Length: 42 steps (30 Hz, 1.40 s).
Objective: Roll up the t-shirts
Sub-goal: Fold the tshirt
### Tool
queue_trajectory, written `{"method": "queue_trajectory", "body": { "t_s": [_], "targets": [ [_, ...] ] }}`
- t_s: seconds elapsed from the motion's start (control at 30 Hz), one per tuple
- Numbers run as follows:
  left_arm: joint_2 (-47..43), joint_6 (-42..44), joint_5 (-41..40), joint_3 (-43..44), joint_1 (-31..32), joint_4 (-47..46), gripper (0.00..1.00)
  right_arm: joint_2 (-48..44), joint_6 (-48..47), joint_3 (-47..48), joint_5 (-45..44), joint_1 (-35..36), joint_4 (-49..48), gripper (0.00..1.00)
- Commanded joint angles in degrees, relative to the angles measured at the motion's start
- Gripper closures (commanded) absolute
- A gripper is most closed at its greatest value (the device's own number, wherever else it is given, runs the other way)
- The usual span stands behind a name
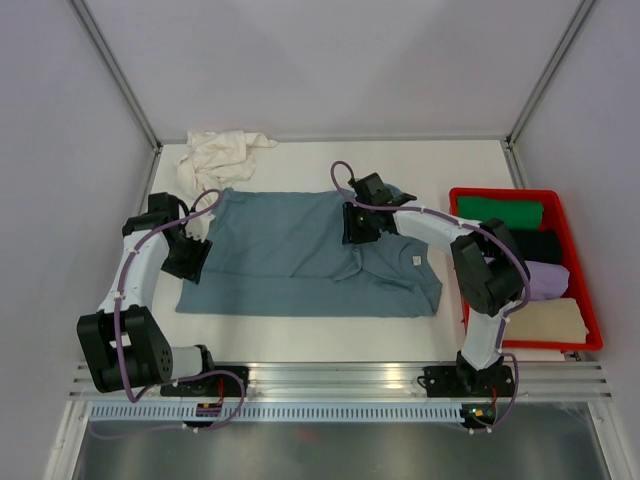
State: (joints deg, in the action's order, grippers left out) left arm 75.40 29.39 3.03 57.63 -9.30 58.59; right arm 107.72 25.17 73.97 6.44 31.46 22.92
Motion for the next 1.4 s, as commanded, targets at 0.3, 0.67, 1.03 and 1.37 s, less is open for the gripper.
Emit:
{"method": "queue_trajectory", "body": {
  "t_s": [0.3, 0.67, 1.03, 1.37],
  "targets": [
    [-0.2, -0.8, -0.3, 0.3, -0.1, -0.3, 0.47, -12.7, -14.4, 3.6, -6.1, 4.0, 6.3, 0.55],
    [0.0, -1.0, 0.5, 0.3, -0.1, -0.5, 0.47, -20.5, -14.0, -15.6, -8.6, -0.4, 8.0, 0.63],
    [0.5, -1.0, 0.1, -0.9, -0.1, -1.1, 0.46, -14.6, -18.0, -14.7, -11.3, 5.4, 3.9, 0.48],
    [2.5, -1.3, -0.7, -2.9, -0.1, -3.0, 0.46, -8.2, -18.6, -11.0, -14.8, 6.8, 1.8, 0.47]
  ]
}}
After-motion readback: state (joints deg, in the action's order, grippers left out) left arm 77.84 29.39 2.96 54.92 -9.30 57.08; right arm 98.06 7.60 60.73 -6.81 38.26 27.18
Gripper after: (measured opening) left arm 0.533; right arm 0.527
